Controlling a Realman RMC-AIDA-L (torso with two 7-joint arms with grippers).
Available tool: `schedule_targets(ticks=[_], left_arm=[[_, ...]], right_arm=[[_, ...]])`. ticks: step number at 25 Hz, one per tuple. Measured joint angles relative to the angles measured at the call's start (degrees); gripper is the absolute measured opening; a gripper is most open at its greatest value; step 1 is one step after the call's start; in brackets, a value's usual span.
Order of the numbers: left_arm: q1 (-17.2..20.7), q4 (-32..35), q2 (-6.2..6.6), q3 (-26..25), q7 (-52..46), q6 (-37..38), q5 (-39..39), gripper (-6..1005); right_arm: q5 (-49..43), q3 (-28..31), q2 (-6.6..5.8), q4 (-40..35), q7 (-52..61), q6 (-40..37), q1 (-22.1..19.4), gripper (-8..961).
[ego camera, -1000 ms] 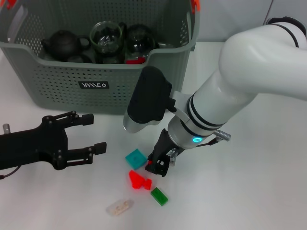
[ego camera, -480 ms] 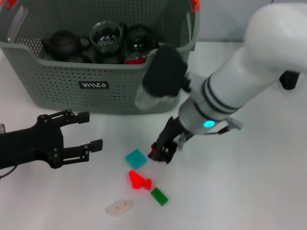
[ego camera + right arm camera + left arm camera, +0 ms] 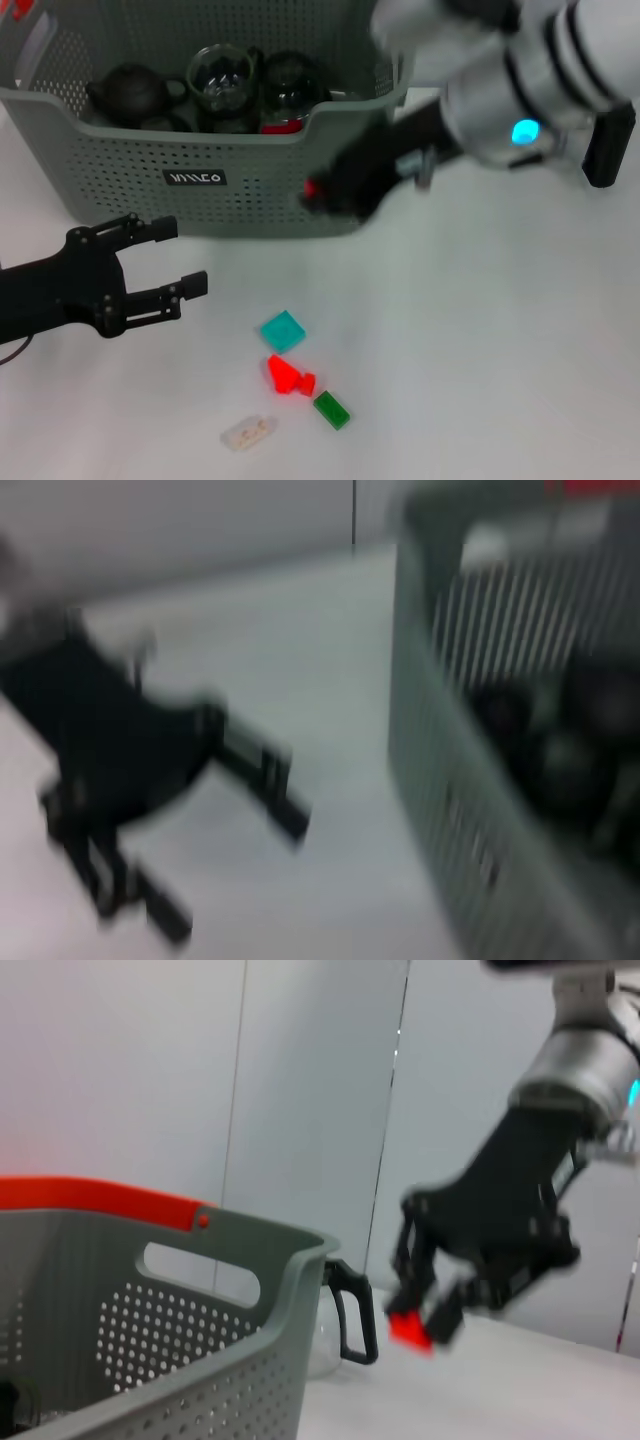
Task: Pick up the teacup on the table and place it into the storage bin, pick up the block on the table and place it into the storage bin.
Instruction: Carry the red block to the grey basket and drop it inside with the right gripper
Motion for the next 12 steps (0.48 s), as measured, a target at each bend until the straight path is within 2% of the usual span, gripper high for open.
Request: schedule_targets(ticks=[5,12], left_arm=[[-0.1,-0.2,0.08,0.0,0.0,-0.2,-0.8,814],[-0.4,-0.3,0.13,0.0,0.0,-0.1,-0.9,814]], right_arm=[[2.9,9.2,0.12,1.5,-3.7,3.5,5.1,200],[-0.5,13.4,-0.16,7.4,-3.9,12.8,10.8,201]])
